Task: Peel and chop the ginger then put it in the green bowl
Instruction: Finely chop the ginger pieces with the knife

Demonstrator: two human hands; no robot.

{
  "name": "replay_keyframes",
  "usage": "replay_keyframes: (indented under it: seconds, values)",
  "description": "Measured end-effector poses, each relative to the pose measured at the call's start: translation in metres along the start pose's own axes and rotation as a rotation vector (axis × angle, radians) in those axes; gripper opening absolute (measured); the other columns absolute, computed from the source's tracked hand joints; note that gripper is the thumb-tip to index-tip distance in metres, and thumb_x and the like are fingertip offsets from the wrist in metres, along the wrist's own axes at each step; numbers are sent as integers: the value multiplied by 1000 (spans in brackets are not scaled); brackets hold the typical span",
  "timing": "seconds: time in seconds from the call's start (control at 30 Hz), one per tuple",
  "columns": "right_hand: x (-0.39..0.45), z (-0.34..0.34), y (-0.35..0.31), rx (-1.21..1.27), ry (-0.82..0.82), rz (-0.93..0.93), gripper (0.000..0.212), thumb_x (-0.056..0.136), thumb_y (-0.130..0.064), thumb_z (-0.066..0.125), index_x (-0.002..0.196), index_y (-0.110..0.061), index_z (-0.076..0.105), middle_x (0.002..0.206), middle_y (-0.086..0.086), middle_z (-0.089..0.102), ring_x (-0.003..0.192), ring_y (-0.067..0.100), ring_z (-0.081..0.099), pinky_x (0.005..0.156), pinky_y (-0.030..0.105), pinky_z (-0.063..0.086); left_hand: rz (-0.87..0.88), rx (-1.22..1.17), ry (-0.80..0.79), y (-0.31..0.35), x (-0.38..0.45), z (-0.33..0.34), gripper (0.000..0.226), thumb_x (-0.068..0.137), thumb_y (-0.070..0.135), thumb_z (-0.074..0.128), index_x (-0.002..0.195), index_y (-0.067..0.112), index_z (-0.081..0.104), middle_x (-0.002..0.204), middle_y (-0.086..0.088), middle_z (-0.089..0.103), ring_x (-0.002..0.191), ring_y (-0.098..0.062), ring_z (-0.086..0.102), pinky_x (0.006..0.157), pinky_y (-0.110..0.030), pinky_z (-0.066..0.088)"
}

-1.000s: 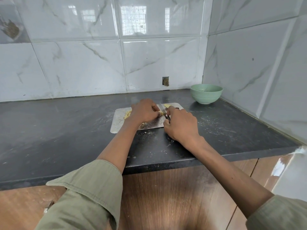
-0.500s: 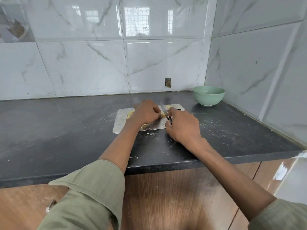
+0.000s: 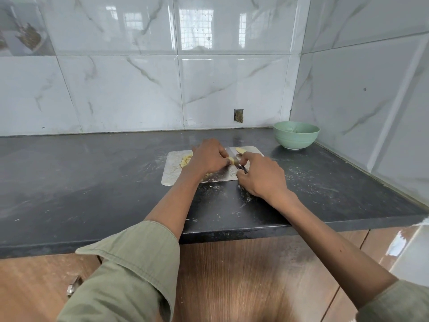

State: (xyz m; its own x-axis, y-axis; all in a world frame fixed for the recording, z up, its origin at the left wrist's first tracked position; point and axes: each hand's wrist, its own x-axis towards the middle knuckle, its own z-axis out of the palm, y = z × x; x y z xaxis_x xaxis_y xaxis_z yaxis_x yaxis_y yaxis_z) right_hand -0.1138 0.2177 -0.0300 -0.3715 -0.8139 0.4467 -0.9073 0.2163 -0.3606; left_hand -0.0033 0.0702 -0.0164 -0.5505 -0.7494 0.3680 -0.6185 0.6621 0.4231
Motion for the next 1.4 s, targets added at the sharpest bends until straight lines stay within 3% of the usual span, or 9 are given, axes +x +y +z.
replay_keyframes:
  seconds: [0.1,0.27,0.73,0.93,1.4]
  values:
    - [5,2,-6,-74,26,-43,20,91,-30,56,110,-23,61,102,7,67,100,34,61,71,36,36,10,-2,3,1,0,-1,8,82,29,82,89,26,84,77,16,72,88,-12,69,87,-44,57]
    - [0,6,-14,-173,64,-81,20,93,-27,54,111,-17,57,107,11,67,103,35,60,69,36,34,0,0,14,2,-3,-2,11,85,33,80,92,26,84,90,9,78,94,-13,70,86,-34,53]
    - [-6,4,-13,-116,93,-77,20,95,-28,50,112,-18,53,107,11,66,100,35,57,69,38,33,-29,-25,12,2,-3,-3,9,80,33,83,88,28,83,76,20,68,95,-12,68,95,-45,52]
    - [-6,5,-12,-107,86,-61,22,94,-28,50,113,-19,54,110,12,64,101,36,57,70,38,32,21,-51,67,4,-7,-6,17,70,25,87,79,31,74,73,15,70,79,-8,70,90,-40,55]
    - [-5,5,-11,-93,91,-66,20,94,-28,51,112,-20,54,106,10,65,99,34,57,69,37,33,18,-68,41,5,-8,-8,14,71,29,90,72,25,76,73,14,71,75,-7,70,79,-34,59]
